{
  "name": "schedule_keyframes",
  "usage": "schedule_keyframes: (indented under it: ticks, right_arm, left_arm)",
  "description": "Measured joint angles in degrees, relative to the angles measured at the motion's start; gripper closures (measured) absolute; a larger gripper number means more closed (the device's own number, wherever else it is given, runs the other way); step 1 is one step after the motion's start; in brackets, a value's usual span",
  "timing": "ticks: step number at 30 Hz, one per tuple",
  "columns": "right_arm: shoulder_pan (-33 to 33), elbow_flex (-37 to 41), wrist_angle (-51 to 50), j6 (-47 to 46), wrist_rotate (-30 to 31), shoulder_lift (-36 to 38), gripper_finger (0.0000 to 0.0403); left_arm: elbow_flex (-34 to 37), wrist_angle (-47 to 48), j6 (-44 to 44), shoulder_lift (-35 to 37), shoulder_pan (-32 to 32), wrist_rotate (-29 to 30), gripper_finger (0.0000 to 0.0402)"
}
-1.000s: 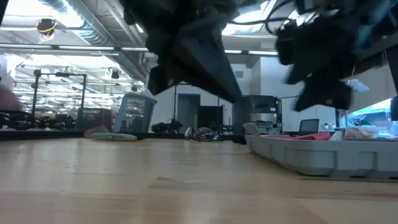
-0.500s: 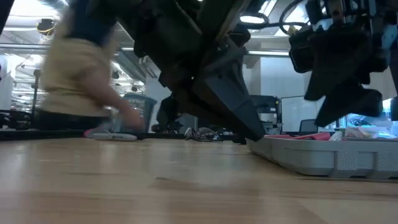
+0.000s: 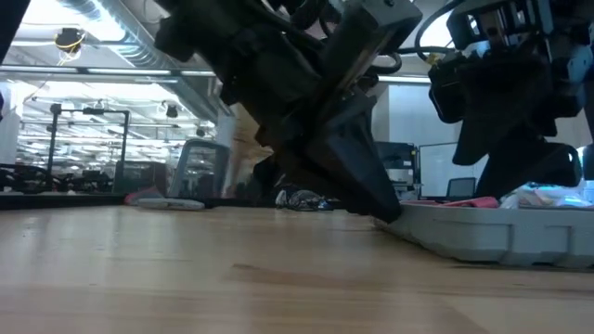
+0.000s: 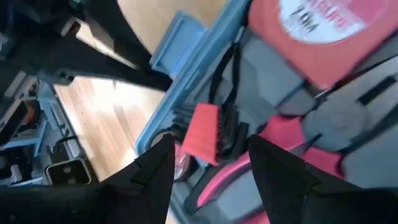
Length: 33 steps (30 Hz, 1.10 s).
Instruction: Prefit tool cases
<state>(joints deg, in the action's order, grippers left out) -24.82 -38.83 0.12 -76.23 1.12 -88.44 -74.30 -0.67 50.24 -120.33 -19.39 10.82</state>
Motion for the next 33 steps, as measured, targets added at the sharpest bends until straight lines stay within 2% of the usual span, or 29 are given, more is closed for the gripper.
schedule_keyframes:
  ticks: [5,14,21,30,33]
  right_arm:
    - [0.02,0.00,0.22,-0.14,-2.37,0.00,0.0208]
    - [0.00,0.00,-0.10,-1.54,-2.20,-0.92,0.0208]
    - [-0.80,0.02,4.02,-3.36,-2.82,-2.68,0.0208]
    - [-1.09,-0.04,5.79,-6.42,-0.40,-3.65,0.0208]
    - [-1.09,-0.75,5.36,-6.49,-0.41,-3.78,0.0220]
  left_arm:
    - [0.00,-0.26,0.10,0.00,0.06,0.30,0.0401]
    - [-0.02,-0.21,-2.87,0.00,0.56,0.01,0.0401]
    - [-0.02,-0.31,-2.44,-0.09,1.13,-0.27,0.0401]
    - [0.04,-1.43,-2.37,-0.28,1.18,1.57,0.0402]
    - [0.04,-1.43,-2.34,-0.28,1.24,2.17,0.0402]
